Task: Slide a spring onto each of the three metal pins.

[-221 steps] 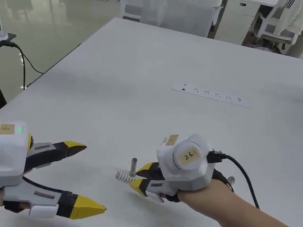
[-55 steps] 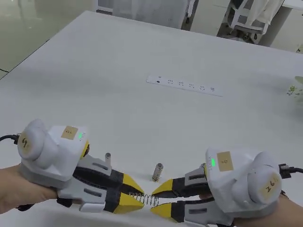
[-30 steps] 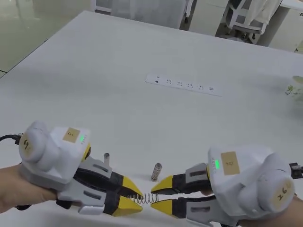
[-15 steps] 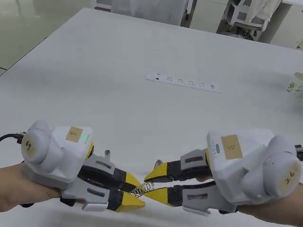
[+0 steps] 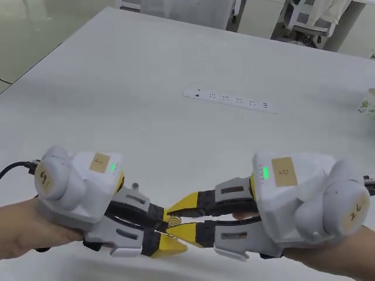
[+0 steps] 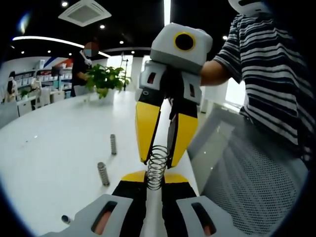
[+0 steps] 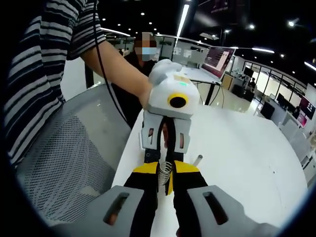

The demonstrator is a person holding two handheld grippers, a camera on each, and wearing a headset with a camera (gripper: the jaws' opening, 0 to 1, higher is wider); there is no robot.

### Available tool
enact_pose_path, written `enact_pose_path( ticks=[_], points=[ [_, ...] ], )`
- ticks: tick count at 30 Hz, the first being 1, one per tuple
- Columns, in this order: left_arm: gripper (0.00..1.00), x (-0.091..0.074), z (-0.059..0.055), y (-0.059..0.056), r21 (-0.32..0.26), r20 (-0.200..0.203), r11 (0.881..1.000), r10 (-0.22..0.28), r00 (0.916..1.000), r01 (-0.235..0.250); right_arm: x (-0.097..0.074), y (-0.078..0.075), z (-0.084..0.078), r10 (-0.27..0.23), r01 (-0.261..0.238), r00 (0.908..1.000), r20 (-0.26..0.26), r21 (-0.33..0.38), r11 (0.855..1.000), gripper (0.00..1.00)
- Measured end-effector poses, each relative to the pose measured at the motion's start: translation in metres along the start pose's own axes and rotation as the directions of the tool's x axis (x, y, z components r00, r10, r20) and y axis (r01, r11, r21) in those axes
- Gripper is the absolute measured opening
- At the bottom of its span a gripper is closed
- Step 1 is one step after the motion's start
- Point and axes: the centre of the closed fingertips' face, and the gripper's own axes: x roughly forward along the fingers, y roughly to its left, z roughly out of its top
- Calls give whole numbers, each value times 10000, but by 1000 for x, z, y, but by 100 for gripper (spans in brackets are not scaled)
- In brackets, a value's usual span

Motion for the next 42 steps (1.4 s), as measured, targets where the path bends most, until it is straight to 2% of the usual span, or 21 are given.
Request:
enact_pose_path(
  ticks=[5,14,26,35,42],
  points=[
    [3,-2,-2,2,-58,-55,9999,98,9999,-99,0,0,-1,-168,168,9999,16,-72,9998,7],
    [4,-4,-2,0,-434,-45,9990,103,9999,-105,2,1,2,-62,61,10000,-45,-210,9998,7],
    [8,-7,-2,2,-872,14,9958,292,9996,-290,2,-1,4,-157,156,9999,-35,-266,9995,7],
    [10,-14,-4,5,-973,-4,9936,583,9983,-581,0,-4,6,-179,176,9998,-70,-384,9991,7],
    [13,-24,-4,8,-1358,162,9867,924,9956,-894,-1,-5,7,-198,195,9998,-68,-422,9989,7]
  ],
)
